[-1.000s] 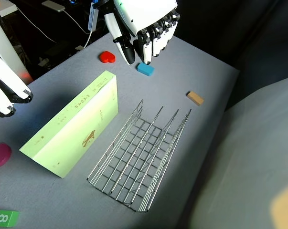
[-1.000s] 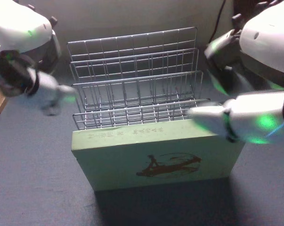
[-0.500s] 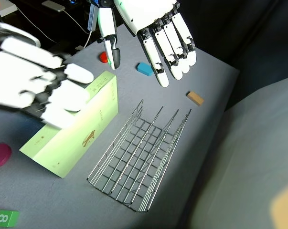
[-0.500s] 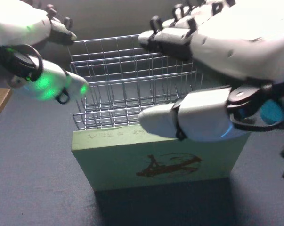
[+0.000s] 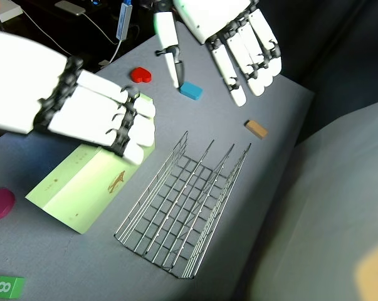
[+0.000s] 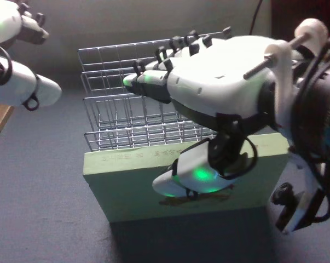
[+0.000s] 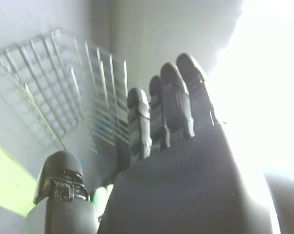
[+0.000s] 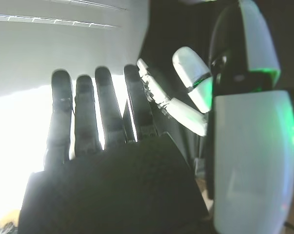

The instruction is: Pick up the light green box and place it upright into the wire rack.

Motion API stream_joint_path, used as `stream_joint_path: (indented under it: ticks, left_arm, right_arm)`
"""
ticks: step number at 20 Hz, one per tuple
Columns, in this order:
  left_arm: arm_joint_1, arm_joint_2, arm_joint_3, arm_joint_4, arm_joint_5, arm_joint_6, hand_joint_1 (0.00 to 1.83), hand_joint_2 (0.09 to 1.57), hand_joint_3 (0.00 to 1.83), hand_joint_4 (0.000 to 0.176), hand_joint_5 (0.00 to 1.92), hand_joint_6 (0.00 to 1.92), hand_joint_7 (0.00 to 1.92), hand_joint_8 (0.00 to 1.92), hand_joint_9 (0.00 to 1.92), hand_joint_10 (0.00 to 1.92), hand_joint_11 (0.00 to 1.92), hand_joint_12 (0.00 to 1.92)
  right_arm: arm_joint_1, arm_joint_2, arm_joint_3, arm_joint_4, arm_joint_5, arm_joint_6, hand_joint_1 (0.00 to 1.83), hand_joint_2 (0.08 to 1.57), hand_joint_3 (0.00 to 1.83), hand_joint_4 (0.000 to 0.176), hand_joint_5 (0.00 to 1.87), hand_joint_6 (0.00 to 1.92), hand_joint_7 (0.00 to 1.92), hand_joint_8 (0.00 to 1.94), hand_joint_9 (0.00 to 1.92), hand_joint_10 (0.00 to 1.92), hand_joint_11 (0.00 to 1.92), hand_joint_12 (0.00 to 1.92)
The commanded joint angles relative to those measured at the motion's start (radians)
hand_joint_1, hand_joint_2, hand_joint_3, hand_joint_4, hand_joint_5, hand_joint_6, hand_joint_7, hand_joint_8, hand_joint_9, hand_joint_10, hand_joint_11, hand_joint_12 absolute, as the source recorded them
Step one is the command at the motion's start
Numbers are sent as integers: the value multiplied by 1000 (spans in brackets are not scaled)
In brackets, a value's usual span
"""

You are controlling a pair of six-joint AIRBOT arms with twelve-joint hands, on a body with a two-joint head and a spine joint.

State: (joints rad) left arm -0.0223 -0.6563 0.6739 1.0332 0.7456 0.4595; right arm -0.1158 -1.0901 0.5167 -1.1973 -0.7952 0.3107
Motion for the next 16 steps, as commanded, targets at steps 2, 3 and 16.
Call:
stream_joint_path:
  ticks: [2,3,16]
  left_arm:
    - [-17,8,6,69,-36,24,70,1173,0,53,306,5,226,3,218,3,0,555]
    - [-17,9,10,54,-28,61,71,1174,0,53,306,5,226,3,217,2,0,556]
    - [-25,11,36,-6,-14,177,127,1167,0,50,333,6,263,5,225,4,0,672]
  right_arm:
    - [25,-23,20,-20,0,3,784,935,0,72,103,0,80,0,24,0,0,468]
    - [30,-45,36,6,-13,3,793,937,0,69,102,0,78,0,22,0,0,465]
    - [-16,-187,213,225,-44,-143,839,941,3,67,70,2,48,3,2,1,0,532]
